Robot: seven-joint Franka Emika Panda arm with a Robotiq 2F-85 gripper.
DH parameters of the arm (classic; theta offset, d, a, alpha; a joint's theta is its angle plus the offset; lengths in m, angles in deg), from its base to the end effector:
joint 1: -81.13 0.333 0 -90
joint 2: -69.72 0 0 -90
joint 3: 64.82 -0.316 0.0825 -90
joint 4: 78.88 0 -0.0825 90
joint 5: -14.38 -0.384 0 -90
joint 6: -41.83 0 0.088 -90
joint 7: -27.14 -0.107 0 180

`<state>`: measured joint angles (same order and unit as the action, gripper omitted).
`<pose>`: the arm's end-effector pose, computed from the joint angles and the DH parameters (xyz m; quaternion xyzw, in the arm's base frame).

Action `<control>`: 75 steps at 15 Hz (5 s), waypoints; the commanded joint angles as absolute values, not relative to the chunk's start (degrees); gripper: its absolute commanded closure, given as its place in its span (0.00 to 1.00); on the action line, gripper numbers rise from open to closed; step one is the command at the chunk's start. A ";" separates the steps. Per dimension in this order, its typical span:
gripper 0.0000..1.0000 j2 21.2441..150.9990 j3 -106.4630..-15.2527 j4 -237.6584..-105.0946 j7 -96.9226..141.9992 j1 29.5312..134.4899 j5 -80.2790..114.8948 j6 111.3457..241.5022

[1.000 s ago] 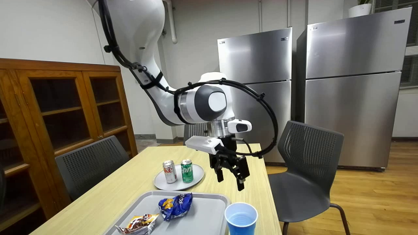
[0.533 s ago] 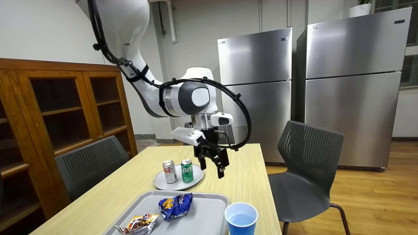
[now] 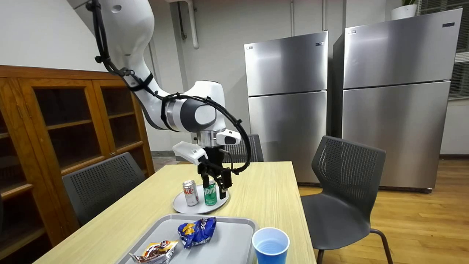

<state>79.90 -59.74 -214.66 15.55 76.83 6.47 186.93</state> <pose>0.4996 -0.0847 0.2494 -0.9710 0.2369 0.0073 0.0311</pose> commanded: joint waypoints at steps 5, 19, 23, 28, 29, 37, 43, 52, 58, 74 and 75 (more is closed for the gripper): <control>0.00 80.17 -59.62 -214.88 14.28 77.27 7.19 187.65; 0.00 87.91 -60.35 -214.07 6.44 82.24 6.29 189.90; 0.00 89.47 -60.44 -213.51 5.63 82.89 5.98 190.06; 0.00 91.18 -60.39 -213.06 5.28 83.47 6.06 190.67; 0.00 91.71 -60.39 -212.90 5.25 83.55 6.04 190.98; 0.28 93.63 -60.22 -212.43 5.28 83.98 6.01 192.43; 0.73 94.04 -60.14 -212.54 5.33 84.06 6.03 193.24; 1.00 93.46 -60.05 -213.02 5.61 83.96 5.94 193.92; 1.00 89.37 -57.63 -213.57 3.24 83.93 6.96 192.16; 1.00 91.01 -52.65 -207.04 -0.42 77.49 3.82 192.13; 1.00 91.41 -52.40 -206.54 -0.68 77.12 3.55 192.27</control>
<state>90.02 -52.65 -209.20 1.06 78.36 4.86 193.59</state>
